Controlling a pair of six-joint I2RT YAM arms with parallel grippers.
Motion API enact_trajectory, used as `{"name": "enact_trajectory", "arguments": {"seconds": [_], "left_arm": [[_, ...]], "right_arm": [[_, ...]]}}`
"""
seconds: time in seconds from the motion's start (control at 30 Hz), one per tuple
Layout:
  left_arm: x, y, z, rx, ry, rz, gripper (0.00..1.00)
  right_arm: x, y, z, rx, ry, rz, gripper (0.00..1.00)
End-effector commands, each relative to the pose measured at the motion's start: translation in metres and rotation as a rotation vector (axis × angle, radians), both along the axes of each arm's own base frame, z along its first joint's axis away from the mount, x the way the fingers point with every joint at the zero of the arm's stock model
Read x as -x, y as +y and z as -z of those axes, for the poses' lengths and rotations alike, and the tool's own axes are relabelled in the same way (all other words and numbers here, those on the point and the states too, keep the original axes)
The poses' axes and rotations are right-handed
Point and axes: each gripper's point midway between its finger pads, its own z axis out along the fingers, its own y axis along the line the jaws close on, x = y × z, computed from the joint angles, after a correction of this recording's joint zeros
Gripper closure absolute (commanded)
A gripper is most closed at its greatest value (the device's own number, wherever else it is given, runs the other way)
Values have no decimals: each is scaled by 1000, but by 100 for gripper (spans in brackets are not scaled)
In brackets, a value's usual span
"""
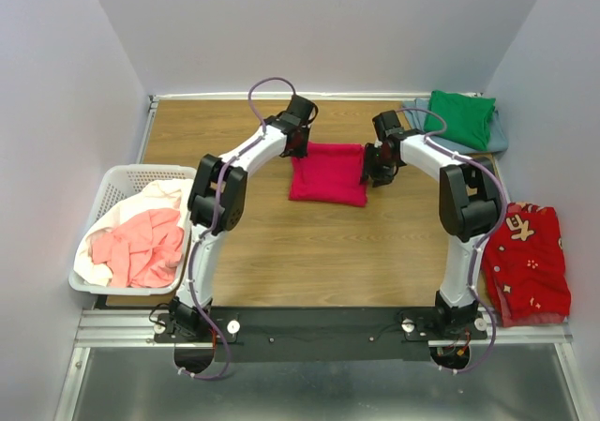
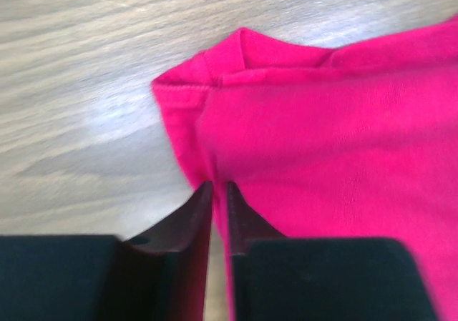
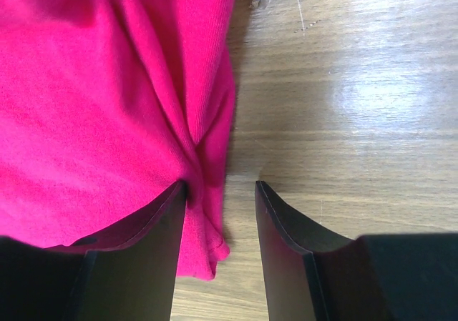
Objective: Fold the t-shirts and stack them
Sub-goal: Fold the tshirt, then neatly place the folded tshirt to the corner
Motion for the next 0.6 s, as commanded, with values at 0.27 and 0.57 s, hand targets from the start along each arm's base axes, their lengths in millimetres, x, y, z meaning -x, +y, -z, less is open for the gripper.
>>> {"name": "enact_trajectory", "arguments": {"seconds": [0.27,0.57], "left_arm": [[6,15,-146,112,-328,-13,29],[32,43,-169,125,-417,-68,26]], "right_arm": [[-17,-9,-78,6,-227,5,47],[-19,-15,-80,8,-325,12,31]]}}
